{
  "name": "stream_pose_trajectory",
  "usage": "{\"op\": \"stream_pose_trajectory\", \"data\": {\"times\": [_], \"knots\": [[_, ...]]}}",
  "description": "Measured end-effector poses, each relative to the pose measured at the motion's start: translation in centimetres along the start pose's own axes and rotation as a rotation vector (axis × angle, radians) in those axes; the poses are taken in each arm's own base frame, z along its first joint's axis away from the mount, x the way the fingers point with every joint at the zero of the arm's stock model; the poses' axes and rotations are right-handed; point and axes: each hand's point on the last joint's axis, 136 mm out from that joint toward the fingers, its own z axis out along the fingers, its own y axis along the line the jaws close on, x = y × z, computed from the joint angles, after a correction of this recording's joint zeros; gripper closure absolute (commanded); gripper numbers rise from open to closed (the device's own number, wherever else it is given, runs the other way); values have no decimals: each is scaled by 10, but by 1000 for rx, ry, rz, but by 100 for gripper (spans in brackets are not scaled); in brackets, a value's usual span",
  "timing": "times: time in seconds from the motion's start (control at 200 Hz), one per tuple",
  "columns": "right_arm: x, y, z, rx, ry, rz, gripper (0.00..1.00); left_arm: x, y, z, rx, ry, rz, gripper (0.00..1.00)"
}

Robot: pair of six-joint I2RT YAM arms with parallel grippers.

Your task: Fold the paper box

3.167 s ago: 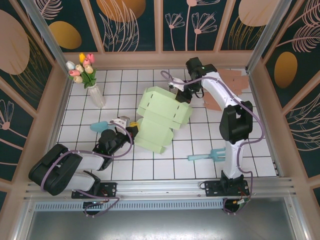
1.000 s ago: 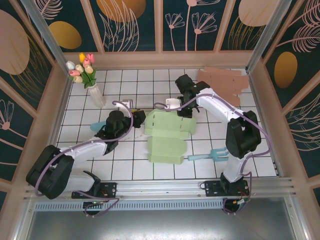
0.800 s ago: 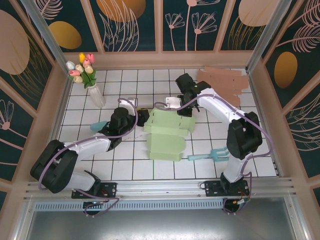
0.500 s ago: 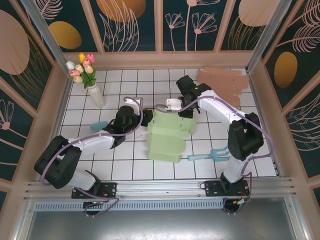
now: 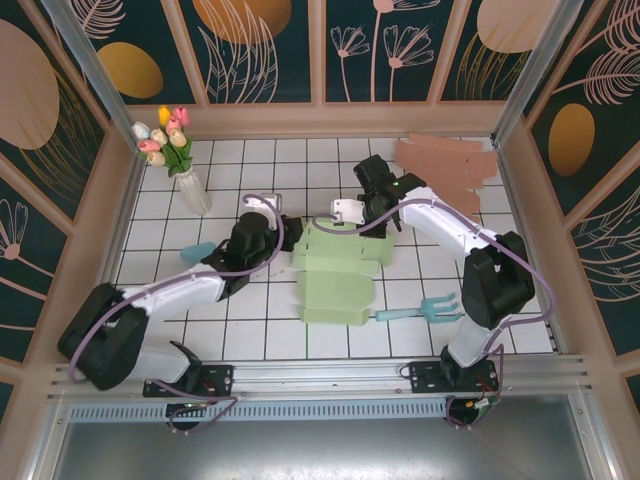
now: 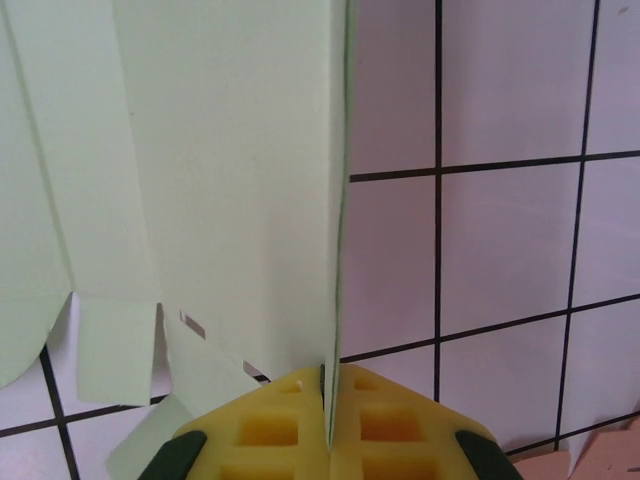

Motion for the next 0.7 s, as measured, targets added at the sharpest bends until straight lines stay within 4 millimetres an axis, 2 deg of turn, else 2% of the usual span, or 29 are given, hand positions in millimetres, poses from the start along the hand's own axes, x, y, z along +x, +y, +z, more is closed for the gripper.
{"op": "stream_pose_trajectory", "data": {"times": [0.14,0.25,0.35,0.52,0.581,0.701], "knots": [[0,-5,-1,19,-17,10,100,-41,-11,-35,33,-126,-58,60],[4,-11,-4,42,-21,24,100,-49,-25,-49,96,-156,-91,63],[4,-14,-5,55,-23,28,100,-35,-46,-48,168,-110,-109,64],[6,-13,-3,55,-22,33,100,6,-82,-37,264,1,-108,65],[7,-12,-2,53,-21,34,100,18,-88,-33,271,31,-104,65],[13,-10,-3,53,-17,44,100,36,-80,-18,231,64,-94,66]]}}
